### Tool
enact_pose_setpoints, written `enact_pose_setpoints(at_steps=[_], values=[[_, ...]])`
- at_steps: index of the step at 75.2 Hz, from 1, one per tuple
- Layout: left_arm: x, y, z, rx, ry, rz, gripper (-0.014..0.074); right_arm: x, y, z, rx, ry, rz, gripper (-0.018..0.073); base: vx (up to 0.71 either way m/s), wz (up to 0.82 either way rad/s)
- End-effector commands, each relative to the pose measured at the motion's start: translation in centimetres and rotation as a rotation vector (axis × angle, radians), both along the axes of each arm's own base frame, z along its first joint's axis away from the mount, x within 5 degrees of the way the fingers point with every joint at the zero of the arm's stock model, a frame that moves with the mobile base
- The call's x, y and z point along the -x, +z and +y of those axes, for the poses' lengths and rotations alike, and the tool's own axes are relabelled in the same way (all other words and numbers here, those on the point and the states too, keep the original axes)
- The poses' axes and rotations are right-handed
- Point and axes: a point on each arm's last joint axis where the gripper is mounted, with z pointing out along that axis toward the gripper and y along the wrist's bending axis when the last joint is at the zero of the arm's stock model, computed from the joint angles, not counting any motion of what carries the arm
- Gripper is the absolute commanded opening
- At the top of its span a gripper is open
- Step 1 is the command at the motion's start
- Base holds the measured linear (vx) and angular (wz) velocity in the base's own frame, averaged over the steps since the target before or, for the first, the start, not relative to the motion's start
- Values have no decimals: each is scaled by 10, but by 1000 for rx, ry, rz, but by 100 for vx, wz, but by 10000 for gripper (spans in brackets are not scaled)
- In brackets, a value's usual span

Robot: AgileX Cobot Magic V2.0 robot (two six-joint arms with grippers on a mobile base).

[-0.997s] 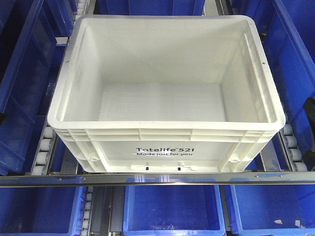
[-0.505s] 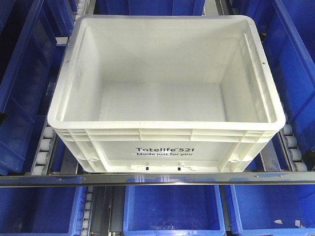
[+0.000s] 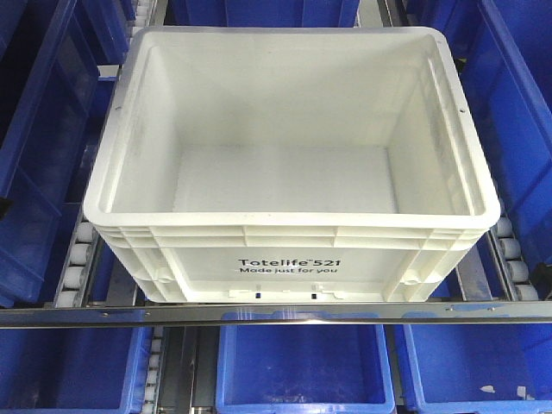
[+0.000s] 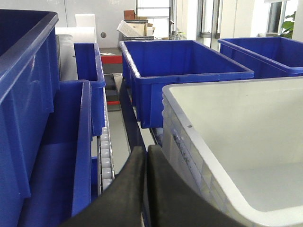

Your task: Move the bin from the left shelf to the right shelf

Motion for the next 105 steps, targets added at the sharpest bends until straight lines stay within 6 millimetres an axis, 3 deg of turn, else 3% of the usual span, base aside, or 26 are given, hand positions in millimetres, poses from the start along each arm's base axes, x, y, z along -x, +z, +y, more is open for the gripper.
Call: enact_pose_setpoints(at_steps=[1,25,46,69,90,105], values=[[-1,14,2,20,27,-78,-8,-1,15,1,-12,7,-88,-8,0,0],[-1,15,0,-44,1,-111,-8,-1,15,1,-12,7,-88,-8,0,0],[0,4,-1,-60,-9,-26,-8,-1,15,1,-12,7,-88,-8,0,0],[21,-67,2,-49,-7,-110,-8,-1,15,1,-12,7,-88,-8,0,0],[40,-64,5,-40,-3,-205,-8,-1,15,1,-12,7,-88,-8,0,0],[39,-68,5,-47,-4,-159,-8,-1,15,1,-12,7,-88,-8,0,0]])
